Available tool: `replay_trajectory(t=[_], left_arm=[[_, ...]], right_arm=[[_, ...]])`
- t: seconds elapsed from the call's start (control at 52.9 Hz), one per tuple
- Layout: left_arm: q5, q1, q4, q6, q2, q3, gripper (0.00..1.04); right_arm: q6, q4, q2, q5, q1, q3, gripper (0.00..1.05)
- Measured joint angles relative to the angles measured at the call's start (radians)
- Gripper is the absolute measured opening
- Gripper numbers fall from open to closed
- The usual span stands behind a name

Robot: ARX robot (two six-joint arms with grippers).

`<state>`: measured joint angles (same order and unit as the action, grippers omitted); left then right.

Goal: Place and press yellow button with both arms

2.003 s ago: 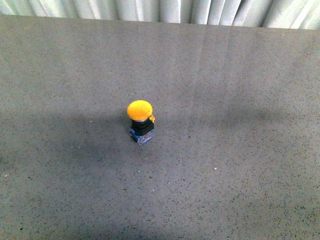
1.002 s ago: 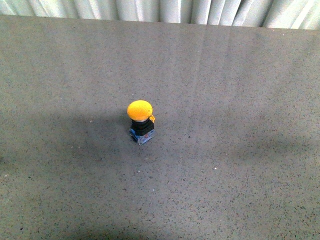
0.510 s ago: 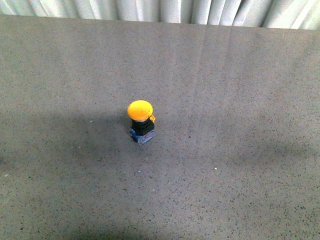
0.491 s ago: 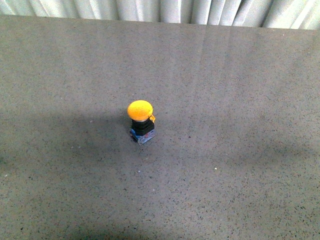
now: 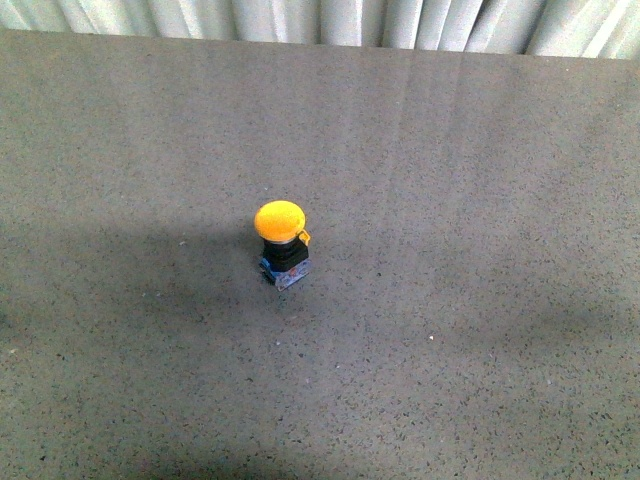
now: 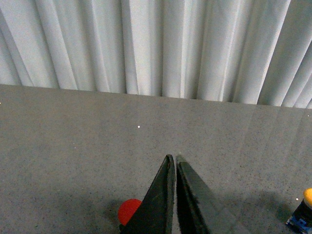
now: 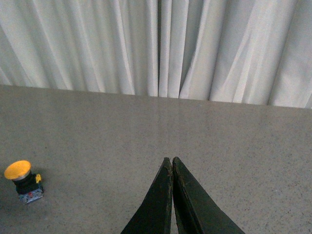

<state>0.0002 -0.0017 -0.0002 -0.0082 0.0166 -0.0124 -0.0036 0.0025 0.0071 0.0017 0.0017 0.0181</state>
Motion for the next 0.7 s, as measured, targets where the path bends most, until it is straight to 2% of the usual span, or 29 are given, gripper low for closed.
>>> replay_trajectory(t=[0.076, 0.151, 0.397, 0.435, 0.699], left_arm=[[0.0, 0.0, 0.0, 0.0, 0.0, 0.0, 0.21], [0.0, 0.0, 0.0, 0.0, 0.0, 0.0, 0.41], [0.0, 0.0, 0.0, 0.001, 0.0, 0.0, 0.97], [0.0, 0.0, 0.0, 0.002, 0.0, 0.0, 0.95], [0.0, 0.0, 0.0, 0.002, 0.0, 0.0, 0.96]], right_arm=[[0.0, 0.0, 0.0, 0.0, 0.0, 0.0, 0.17], [0.0, -0.001, -0.001, 0.0, 0.0, 0.0, 0.36], [0.0, -0.001, -0.001, 0.0, 0.0, 0.0, 0.92], [0.001, -0.001, -0.001, 0.0, 0.0, 0.0, 0.97], [0.001, -0.001, -0.001, 0.0, 0.0, 0.0, 0.96]])
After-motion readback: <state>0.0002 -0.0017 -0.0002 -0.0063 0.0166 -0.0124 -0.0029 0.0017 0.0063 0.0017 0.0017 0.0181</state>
